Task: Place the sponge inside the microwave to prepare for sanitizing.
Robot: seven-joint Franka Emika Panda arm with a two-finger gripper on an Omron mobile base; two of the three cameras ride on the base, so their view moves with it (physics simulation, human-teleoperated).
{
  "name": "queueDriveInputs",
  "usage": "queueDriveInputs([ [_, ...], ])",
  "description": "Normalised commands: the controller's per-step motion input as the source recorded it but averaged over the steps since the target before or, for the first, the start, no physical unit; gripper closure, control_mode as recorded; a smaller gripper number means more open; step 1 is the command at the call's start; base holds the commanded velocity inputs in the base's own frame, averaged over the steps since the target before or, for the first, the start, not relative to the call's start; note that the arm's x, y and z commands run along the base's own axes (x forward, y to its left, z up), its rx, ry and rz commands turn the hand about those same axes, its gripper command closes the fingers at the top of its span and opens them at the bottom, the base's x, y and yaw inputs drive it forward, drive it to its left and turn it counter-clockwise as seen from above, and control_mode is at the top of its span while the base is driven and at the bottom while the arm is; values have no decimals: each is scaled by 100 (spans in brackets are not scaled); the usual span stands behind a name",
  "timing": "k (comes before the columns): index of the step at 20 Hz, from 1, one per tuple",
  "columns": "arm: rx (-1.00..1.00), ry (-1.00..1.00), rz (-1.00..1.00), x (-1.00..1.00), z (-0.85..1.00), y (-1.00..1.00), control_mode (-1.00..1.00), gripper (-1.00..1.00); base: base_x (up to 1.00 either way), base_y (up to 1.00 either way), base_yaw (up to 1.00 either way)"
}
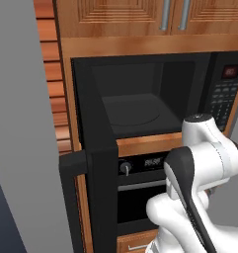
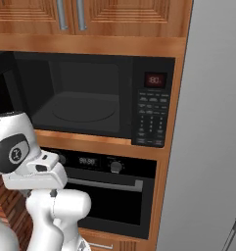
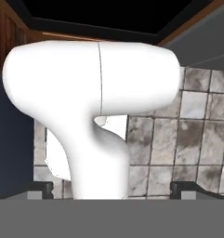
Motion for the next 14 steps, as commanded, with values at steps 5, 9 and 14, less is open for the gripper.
queueDriveInputs([
  [5,0,0,0,0,0,0,100,-100,-6,-1,0],
  [9,0,0,0,0,0,0,100,-100,-52,-7,-2],
  [14,0,0,0,0,0,0,100,-100,-53,-14,-7],
])
